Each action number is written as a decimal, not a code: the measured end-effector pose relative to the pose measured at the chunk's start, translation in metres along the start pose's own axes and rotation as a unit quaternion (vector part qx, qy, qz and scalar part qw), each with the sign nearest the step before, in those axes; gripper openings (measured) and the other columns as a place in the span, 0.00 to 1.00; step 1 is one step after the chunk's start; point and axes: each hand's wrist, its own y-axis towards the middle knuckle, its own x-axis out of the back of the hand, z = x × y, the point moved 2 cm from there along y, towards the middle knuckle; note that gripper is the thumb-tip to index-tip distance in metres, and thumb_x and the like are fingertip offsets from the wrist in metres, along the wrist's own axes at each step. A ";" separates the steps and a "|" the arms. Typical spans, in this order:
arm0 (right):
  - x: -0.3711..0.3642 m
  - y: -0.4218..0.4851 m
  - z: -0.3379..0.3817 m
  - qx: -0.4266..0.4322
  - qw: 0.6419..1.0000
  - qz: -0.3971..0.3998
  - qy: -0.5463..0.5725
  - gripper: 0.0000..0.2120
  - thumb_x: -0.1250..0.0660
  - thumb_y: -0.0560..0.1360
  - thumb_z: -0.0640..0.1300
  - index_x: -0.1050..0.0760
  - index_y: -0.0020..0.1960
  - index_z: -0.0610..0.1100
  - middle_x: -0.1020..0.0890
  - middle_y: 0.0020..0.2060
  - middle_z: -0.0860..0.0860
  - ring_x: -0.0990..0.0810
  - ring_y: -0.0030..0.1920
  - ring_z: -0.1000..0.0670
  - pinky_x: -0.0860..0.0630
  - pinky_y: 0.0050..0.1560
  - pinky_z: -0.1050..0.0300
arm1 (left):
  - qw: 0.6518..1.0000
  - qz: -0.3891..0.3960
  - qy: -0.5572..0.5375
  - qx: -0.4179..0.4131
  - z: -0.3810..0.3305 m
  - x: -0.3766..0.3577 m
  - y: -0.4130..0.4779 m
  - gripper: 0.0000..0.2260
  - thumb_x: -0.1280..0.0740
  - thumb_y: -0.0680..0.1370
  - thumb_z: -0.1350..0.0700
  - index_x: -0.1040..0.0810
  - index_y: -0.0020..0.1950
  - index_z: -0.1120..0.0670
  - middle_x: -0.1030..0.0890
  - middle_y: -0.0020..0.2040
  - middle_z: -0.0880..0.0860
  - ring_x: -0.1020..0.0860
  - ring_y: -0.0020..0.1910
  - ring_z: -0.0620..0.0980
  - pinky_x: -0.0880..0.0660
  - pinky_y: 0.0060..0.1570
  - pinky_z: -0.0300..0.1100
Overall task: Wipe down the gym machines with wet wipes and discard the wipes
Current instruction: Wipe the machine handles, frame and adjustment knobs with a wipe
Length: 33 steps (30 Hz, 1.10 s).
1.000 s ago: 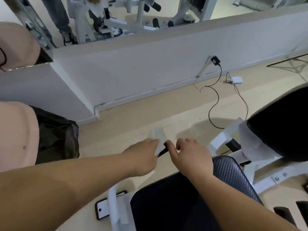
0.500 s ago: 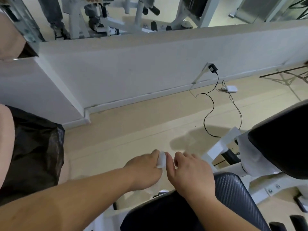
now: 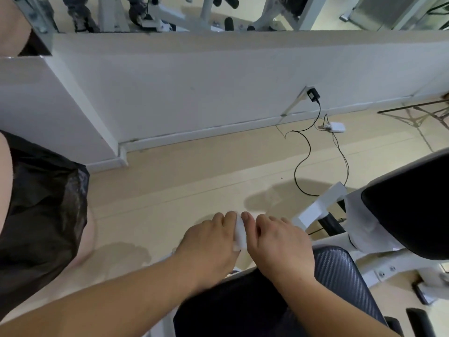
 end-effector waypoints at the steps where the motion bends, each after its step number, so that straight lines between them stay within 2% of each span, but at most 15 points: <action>1: 0.002 0.000 0.000 -0.001 1.000 0.001 0.000 0.30 0.59 0.83 0.65 0.35 0.33 0.49 0.26 0.29 0.51 0.27 0.36 0.49 0.37 0.35 0.51 | 0.995 0.028 -0.094 0.024 0.006 0.002 0.007 0.09 0.48 0.82 0.46 0.34 0.58 0.48 0.24 0.49 0.50 0.26 0.44 0.54 0.25 0.47 0.50; 5: 0.005 0.001 0.002 0.011 1.000 0.020 -0.005 0.29 0.60 0.84 0.62 0.31 0.36 0.50 0.23 0.33 0.52 0.25 0.39 0.48 0.31 0.38 0.50 | 0.887 0.187 -0.387 0.172 0.024 0.019 0.031 0.30 0.56 0.84 0.37 0.22 0.45 0.54 0.22 0.40 0.53 0.23 0.40 0.53 0.28 0.47 0.45; 8: 0.005 0.001 0.001 0.012 1.000 0.027 -0.006 0.28 0.60 0.84 0.62 0.32 0.37 0.50 0.22 0.34 0.53 0.24 0.40 0.48 0.31 0.38 0.50 | 0.953 0.144 -0.246 0.100 0.012 0.020 0.025 0.17 0.55 0.86 0.44 0.35 0.45 0.49 0.25 0.44 0.53 0.23 0.47 0.58 0.25 0.53 0.50; 10: 0.003 0.003 0.001 0.015 0.999 0.033 -0.012 0.29 0.62 0.84 0.62 0.31 0.38 0.51 0.21 0.35 0.54 0.23 0.41 0.48 0.31 0.38 0.51 | 0.987 0.057 -0.142 0.043 0.011 0.008 -0.001 0.05 0.51 0.84 0.46 0.38 0.56 0.43 0.29 0.51 0.50 0.24 0.51 0.57 0.25 0.54 0.54; 12: 0.003 0.002 0.001 0.018 0.999 0.037 -0.014 0.30 0.63 0.84 0.62 0.29 0.39 0.51 0.21 0.36 0.54 0.23 0.41 0.49 0.29 0.38 0.51 | 1.000 0.009 -0.009 -0.008 0.005 -0.006 -0.031 0.27 0.45 0.80 0.47 0.48 0.77 0.51 0.34 0.60 0.51 0.28 0.57 0.56 0.28 0.59 0.52; 14: 0.003 0.003 0.001 0.022 0.999 0.044 -0.019 0.30 0.63 0.84 0.62 0.27 0.41 0.52 0.20 0.37 0.54 0.22 0.42 0.49 0.28 0.39 0.51 | 1.000 -0.008 -0.002 -0.008 0.002 -0.009 -0.042 0.38 0.44 0.78 0.47 0.60 0.82 0.57 0.37 0.65 0.53 0.31 0.59 0.55 0.31 0.62 0.50; 15: 0.004 0.003 0.001 0.020 0.999 0.045 -0.021 0.30 0.63 0.84 0.62 0.27 0.42 0.52 0.20 0.38 0.54 0.21 0.42 0.49 0.28 0.39 0.51 | 1.000 0.000 0.003 -0.001 0.003 -0.009 -0.037 0.37 0.44 0.78 0.46 0.59 0.82 0.57 0.37 0.66 0.54 0.31 0.58 0.55 0.31 0.61 0.49; 17: 0.005 0.003 0.002 0.018 0.998 0.053 -0.020 0.31 0.64 0.84 0.62 0.26 0.43 0.51 0.20 0.38 0.54 0.21 0.42 0.48 0.28 0.40 0.51 | 0.997 -0.020 -0.071 0.031 0.010 -0.005 -0.015 0.24 0.46 0.81 0.48 0.43 0.76 0.54 0.30 0.62 0.53 0.26 0.54 0.57 0.27 0.55 0.50; 19: 0.005 0.004 0.002 0.018 0.998 0.057 -0.023 0.31 0.63 0.84 0.62 0.26 0.43 0.51 0.20 0.37 0.53 0.21 0.42 0.47 0.27 0.41 0.51 | 0.967 0.081 -0.217 0.109 0.022 0.004 0.016 0.10 0.49 0.84 0.48 0.32 0.57 0.51 0.23 0.52 0.55 0.23 0.48 0.59 0.27 0.47 0.48; 22: 0.009 0.003 0.003 0.014 0.998 0.057 -0.009 0.30 0.63 0.84 0.62 0.28 0.41 0.50 0.22 0.34 0.53 0.22 0.39 0.48 0.26 0.41 0.51 | 0.865 0.238 -0.381 0.223 0.035 0.009 0.036 0.26 0.51 0.85 0.39 0.23 0.53 0.57 0.20 0.48 0.57 0.24 0.43 0.55 0.29 0.44 0.44; 23: 0.010 0.003 0.003 0.012 0.998 0.059 -0.009 0.30 0.62 0.84 0.62 0.28 0.40 0.50 0.23 0.34 0.53 0.22 0.39 0.48 0.26 0.41 0.51 | 0.862 0.241 -0.379 0.233 0.034 0.010 0.037 0.29 0.53 0.85 0.38 0.21 0.54 0.58 0.21 0.46 0.56 0.25 0.42 0.54 0.30 0.42 0.44; 25: 0.010 0.004 0.003 0.009 0.998 0.063 -0.014 0.31 0.63 0.84 0.62 0.28 0.40 0.50 0.23 0.33 0.52 0.23 0.38 0.48 0.26 0.40 0.51 | 0.910 0.187 -0.317 0.192 0.027 0.012 0.029 0.28 0.56 0.85 0.39 0.24 0.57 0.56 0.24 0.42 0.54 0.25 0.41 0.53 0.28 0.43 0.45; 28: 0.009 0.004 0.004 0.005 0.998 0.064 -0.012 0.31 0.63 0.84 0.62 0.28 0.39 0.50 0.23 0.34 0.52 0.23 0.39 0.47 0.27 0.40 0.51 | 0.986 0.027 -0.136 0.096 0.014 0.002 -0.010 0.17 0.53 0.85 0.44 0.32 0.65 0.50 0.24 0.52 0.50 0.24 0.49 0.53 0.25 0.53 0.50; 30: 0.008 0.005 0.004 0.005 0.998 0.067 -0.019 0.32 0.63 0.84 0.62 0.28 0.39 0.50 0.22 0.33 0.52 0.22 0.38 0.47 0.26 0.40 0.51 | 0.998 -0.027 -0.018 0.059 0.005 -0.004 -0.036 0.20 0.47 0.81 0.46 0.40 0.72 0.51 0.29 0.57 0.49 0.28 0.52 0.52 0.29 0.55 0.46; 33: 0.009 0.003 0.004 0.002 0.998 0.066 -0.016 0.32 0.63 0.84 0.63 0.28 0.38 0.50 0.22 0.33 0.52 0.22 0.38 0.47 0.25 0.40 0.50 | 0.999 -0.009 -0.013 0.049 0.006 -0.010 -0.037 0.24 0.51 0.79 0.46 0.44 0.74 0.50 0.30 0.57 0.49 0.30 0.50 0.52 0.30 0.52 0.46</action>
